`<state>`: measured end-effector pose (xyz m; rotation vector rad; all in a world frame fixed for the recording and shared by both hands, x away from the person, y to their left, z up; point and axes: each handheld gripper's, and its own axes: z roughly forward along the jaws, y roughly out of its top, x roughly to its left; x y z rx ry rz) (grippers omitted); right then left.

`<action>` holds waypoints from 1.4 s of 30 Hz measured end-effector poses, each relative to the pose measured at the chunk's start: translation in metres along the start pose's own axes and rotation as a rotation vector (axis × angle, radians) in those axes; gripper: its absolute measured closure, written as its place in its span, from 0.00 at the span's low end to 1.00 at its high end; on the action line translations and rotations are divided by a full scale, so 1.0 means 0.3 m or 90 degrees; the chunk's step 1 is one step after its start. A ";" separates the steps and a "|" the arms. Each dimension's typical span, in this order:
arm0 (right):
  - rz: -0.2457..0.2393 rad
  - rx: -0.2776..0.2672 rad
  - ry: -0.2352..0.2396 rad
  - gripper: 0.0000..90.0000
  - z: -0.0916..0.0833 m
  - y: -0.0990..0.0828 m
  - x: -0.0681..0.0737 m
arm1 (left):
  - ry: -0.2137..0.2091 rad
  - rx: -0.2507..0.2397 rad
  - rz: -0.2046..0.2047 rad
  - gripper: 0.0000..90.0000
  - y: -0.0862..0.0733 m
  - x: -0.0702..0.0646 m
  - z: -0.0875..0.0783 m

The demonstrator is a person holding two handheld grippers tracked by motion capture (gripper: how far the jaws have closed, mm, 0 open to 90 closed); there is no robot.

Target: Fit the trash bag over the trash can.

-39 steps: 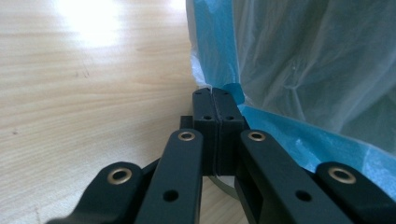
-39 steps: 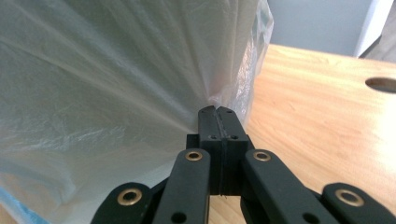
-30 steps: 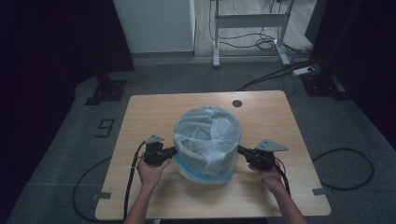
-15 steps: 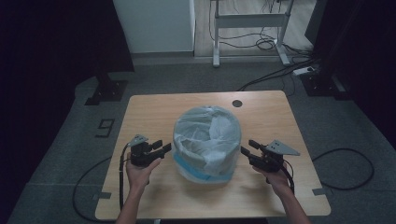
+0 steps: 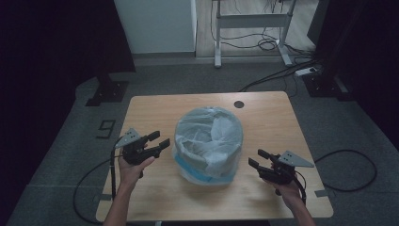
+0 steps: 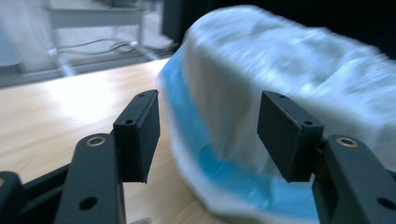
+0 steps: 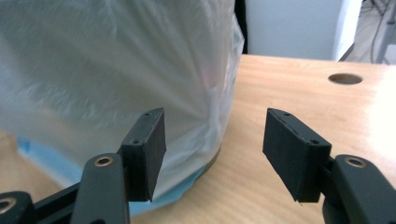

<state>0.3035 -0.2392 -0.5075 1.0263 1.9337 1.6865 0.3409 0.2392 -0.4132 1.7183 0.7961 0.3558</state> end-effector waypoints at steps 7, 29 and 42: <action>0.010 0.008 0.037 0.41 -0.022 -0.030 -0.002 | -0.089 -0.024 0.051 0.41 0.101 -0.013 0.034; 0.029 0.012 0.036 0.41 -0.030 -0.055 -0.020 | -0.221 -0.029 0.046 0.40 0.224 0.019 0.121; 0.026 0.021 0.036 0.41 -0.023 -0.063 -0.016 | -0.267 0.045 0.090 0.40 0.316 -0.025 0.252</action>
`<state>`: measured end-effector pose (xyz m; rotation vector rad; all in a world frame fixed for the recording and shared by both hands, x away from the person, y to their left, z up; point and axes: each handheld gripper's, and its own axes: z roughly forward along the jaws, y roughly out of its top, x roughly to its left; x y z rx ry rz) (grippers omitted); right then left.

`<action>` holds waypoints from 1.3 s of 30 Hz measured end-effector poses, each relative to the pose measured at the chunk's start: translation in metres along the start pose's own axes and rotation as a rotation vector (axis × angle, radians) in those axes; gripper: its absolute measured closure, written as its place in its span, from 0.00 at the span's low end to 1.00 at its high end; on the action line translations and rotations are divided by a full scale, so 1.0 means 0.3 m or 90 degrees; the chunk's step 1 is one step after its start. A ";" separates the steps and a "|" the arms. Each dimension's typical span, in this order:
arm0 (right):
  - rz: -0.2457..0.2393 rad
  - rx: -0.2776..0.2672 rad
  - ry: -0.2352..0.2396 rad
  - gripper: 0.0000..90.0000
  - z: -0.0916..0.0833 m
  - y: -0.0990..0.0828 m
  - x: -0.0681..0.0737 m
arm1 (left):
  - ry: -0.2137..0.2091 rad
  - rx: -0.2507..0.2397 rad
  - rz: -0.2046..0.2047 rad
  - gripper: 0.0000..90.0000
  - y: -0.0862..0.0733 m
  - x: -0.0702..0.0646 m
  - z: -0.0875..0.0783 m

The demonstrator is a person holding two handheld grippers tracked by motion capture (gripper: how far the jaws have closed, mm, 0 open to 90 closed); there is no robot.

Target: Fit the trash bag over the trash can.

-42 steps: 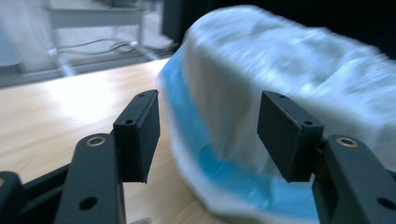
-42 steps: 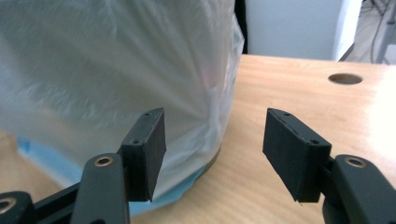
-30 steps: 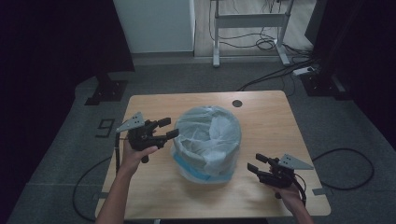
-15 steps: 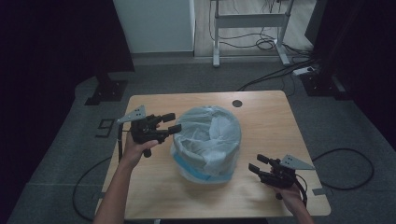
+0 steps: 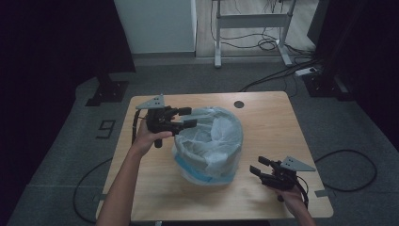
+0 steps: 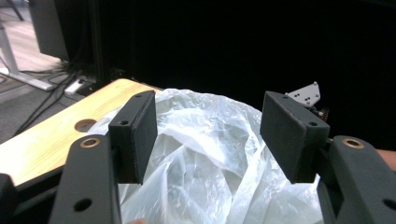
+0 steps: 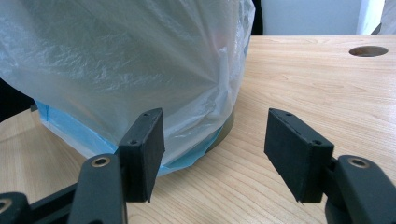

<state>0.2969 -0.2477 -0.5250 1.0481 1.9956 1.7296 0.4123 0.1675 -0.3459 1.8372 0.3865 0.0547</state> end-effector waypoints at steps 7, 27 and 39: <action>-0.007 0.010 0.000 0.41 0.006 -0.005 0.005 | -0.014 0.039 0.011 0.38 0.043 0.001 0.063; -0.009 0.015 -0.005 0.41 0.006 -0.009 0.005 | -0.049 0.149 0.035 0.41 0.078 0.007 0.206; -0.009 0.018 -0.004 0.41 0.009 -0.012 0.006 | -0.049 0.217 0.048 0.41 0.119 -0.006 0.285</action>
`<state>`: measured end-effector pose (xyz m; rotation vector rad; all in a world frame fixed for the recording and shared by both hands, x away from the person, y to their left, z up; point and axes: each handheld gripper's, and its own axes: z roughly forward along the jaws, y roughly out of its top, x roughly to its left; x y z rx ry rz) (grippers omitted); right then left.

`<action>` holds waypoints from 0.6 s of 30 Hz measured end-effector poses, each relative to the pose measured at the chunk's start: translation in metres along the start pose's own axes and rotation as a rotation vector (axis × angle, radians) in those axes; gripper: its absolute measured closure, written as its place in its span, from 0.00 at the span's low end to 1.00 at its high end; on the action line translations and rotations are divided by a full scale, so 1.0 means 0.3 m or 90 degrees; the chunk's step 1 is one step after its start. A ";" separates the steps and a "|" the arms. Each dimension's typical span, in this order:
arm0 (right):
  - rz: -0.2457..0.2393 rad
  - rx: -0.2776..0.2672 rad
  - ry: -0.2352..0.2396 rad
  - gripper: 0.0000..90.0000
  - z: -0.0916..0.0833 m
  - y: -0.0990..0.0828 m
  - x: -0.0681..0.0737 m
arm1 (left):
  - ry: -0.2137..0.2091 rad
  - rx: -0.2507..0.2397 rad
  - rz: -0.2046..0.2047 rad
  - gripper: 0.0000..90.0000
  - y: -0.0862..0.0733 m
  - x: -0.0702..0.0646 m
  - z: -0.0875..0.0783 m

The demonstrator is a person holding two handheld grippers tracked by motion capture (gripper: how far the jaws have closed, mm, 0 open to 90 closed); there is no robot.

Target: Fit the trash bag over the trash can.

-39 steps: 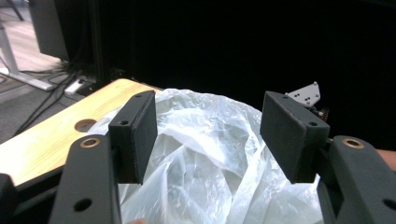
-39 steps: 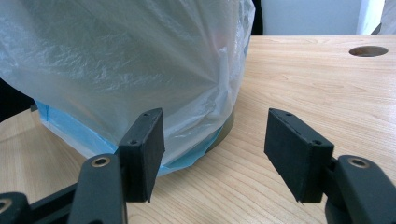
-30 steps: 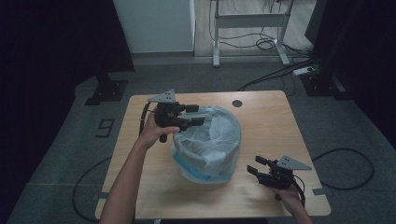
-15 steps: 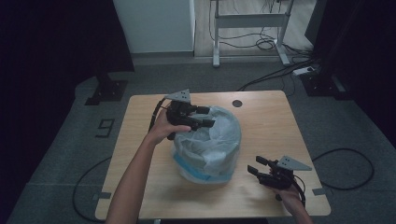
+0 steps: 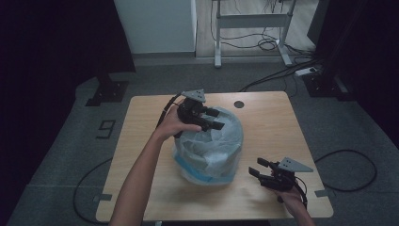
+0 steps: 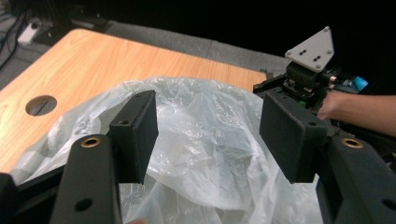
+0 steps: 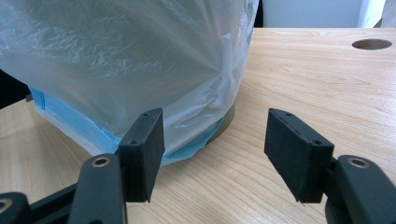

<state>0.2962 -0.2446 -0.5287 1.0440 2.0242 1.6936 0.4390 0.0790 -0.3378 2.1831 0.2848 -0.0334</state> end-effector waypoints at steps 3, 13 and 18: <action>0.000 0.000 0.000 0.41 -0.001 -0.001 0.000 | 0.019 0.053 -0.001 0.42 -0.001 0.004 0.036; -0.001 0.002 0.000 0.41 0.000 -0.002 0.000 | 0.041 0.175 0.015 0.47 0.000 -0.002 0.125; -0.002 0.003 0.001 0.41 0.001 -0.003 0.001 | 0.049 0.217 0.014 0.48 -0.005 -0.007 0.153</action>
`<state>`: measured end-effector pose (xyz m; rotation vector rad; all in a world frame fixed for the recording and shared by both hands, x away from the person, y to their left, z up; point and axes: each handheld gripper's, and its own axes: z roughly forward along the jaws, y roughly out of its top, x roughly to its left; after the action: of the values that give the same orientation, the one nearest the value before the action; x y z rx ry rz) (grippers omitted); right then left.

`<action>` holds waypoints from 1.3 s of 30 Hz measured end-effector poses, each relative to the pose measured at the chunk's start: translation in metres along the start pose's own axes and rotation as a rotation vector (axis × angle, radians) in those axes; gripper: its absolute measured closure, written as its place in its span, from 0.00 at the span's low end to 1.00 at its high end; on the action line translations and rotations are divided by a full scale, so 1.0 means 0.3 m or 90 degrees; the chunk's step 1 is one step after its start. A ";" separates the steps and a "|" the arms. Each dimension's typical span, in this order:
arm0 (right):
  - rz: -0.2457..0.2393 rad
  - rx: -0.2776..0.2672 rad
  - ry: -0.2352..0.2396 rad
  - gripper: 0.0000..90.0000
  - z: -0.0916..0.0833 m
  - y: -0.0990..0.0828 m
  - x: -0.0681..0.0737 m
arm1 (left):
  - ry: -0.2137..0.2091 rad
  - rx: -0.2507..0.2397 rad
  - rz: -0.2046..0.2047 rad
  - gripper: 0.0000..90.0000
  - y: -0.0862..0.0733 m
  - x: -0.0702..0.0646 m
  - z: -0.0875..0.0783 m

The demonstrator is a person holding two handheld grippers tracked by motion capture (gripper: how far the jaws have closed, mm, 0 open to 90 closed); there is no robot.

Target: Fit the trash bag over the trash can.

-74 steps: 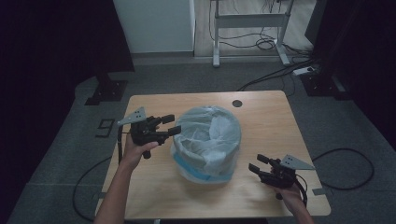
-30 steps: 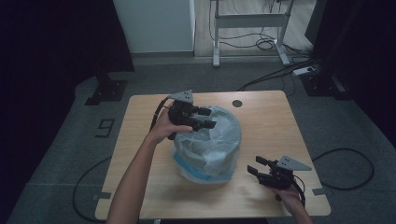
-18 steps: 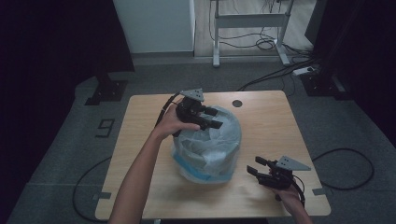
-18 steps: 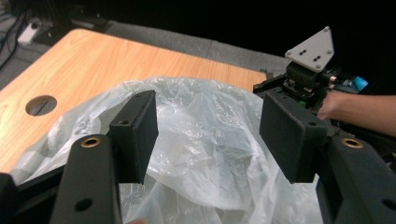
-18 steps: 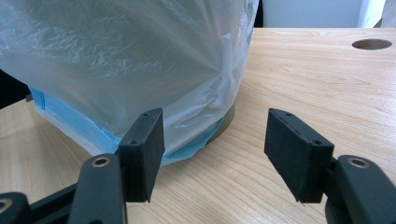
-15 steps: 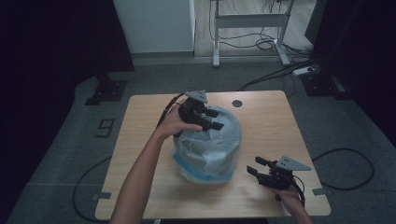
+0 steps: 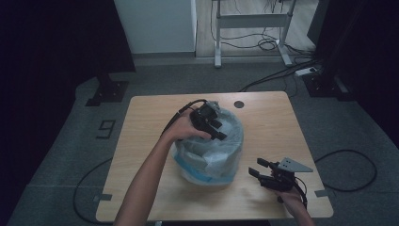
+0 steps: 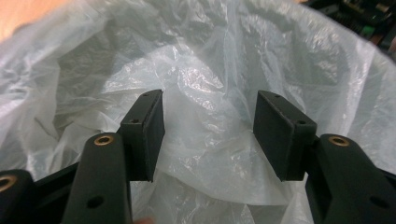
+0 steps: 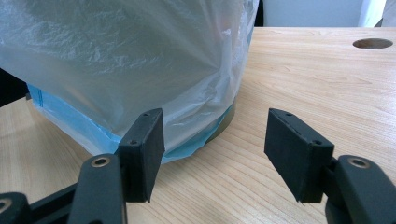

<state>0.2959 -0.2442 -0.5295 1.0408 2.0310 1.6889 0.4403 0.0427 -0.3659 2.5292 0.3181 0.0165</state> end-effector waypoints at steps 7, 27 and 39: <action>-0.004 0.005 -0.002 0.41 0.002 -0.002 0.000 | 0.008 0.034 0.007 0.45 0.002 -0.007 0.027; -0.011 0.013 -0.001 0.41 0.013 -0.006 0.008 | 0.036 -0.024 -0.027 0.44 -0.109 0.017 -0.159; -0.011 0.011 -0.005 0.41 0.007 -0.005 0.002 | 0.038 0.082 -0.041 0.45 -0.126 0.039 -0.078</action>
<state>0.2963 -0.2422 -0.5315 1.0309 2.0471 1.6592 0.4412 0.0887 -0.3680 2.6480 0.4360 0.0476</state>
